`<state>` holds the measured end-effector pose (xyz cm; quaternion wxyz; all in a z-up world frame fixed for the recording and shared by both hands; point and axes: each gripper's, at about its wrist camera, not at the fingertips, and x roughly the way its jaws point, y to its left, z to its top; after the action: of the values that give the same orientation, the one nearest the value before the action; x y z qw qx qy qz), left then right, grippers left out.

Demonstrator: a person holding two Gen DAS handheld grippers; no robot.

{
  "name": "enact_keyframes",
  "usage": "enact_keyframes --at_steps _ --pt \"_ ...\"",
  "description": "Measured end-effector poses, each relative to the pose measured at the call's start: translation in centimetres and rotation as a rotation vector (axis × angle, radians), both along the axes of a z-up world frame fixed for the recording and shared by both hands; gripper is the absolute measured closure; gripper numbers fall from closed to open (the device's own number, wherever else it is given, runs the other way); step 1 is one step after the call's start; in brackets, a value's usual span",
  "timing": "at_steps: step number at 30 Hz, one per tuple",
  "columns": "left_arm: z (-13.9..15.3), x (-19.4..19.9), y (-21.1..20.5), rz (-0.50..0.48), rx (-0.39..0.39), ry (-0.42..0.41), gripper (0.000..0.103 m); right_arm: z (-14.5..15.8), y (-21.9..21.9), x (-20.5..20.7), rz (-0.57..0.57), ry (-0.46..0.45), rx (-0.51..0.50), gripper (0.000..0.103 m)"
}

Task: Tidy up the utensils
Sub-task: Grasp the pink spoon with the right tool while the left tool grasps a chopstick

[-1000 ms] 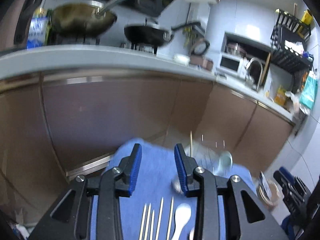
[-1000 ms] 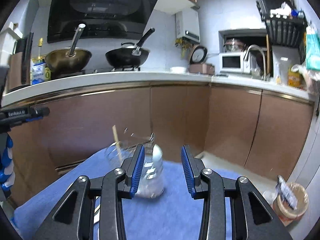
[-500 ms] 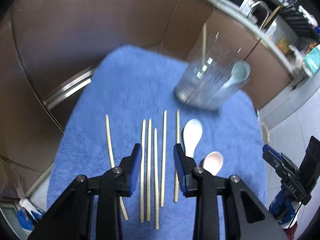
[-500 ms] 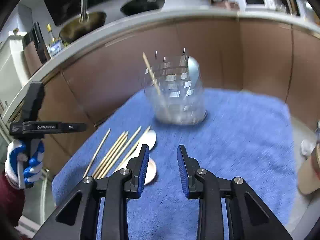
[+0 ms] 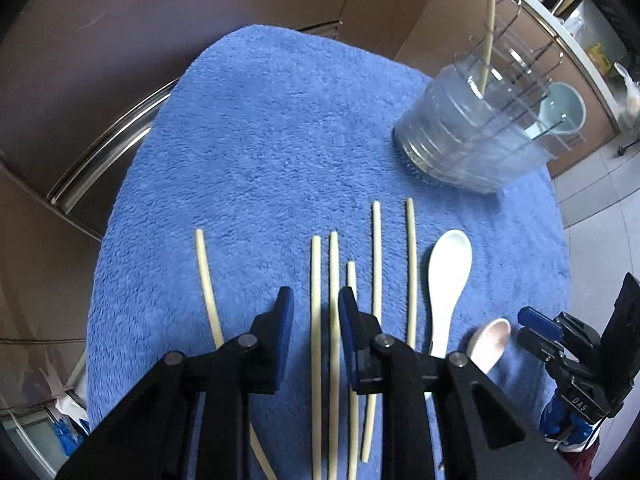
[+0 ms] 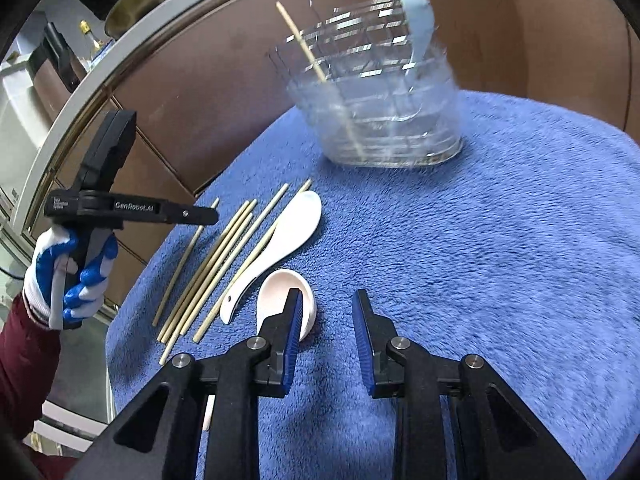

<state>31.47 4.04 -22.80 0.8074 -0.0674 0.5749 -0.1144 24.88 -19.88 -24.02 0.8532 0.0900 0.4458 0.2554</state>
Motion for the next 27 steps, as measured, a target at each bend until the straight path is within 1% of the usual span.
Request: enact_keyframes --at_steps 9,12,15,16,18,19,20,22,24,27 --pt "-1.5 2.0 -0.4 -0.025 0.053 0.034 0.085 -1.2 1.5 1.5 0.064 0.035 -0.013 0.076" --pt "-1.6 2.4 -0.5 -0.041 0.064 0.032 0.086 -1.6 2.0 2.3 0.083 0.044 -0.024 0.076" --pt "-1.5 2.6 -0.8 -0.067 0.091 0.029 0.086 -2.0 2.5 2.8 0.11 0.06 -0.037 0.078" --pt "-1.6 2.6 -1.1 -0.075 0.101 0.028 0.086 -2.1 2.7 2.8 0.118 0.063 -0.041 0.079" --pt "-1.5 2.7 -1.5 -0.09 0.119 0.024 0.086 -2.0 3.0 2.9 0.135 0.06 -0.049 0.085" --pt "-1.5 2.7 -1.7 -0.093 0.125 0.022 0.088 -1.9 3.2 3.0 0.148 0.061 -0.05 0.091" --pt "-1.5 2.7 -1.8 -0.097 0.133 0.017 0.09 -1.9 3.3 3.0 0.157 0.059 -0.058 0.093" --pt "-1.5 2.7 -2.0 -0.096 0.125 0.011 0.097 -1.9 3.8 3.1 0.171 0.053 -0.07 0.093" --pt "-1.3 2.5 -1.8 -0.081 0.11 0.005 0.097 -1.7 4.0 3.0 0.183 0.045 -0.077 0.094" --pt "-0.7 1.5 -1.6 -0.05 0.078 -0.026 0.098 -1.2 4.2 2.5 0.18 0.027 -0.106 0.094"
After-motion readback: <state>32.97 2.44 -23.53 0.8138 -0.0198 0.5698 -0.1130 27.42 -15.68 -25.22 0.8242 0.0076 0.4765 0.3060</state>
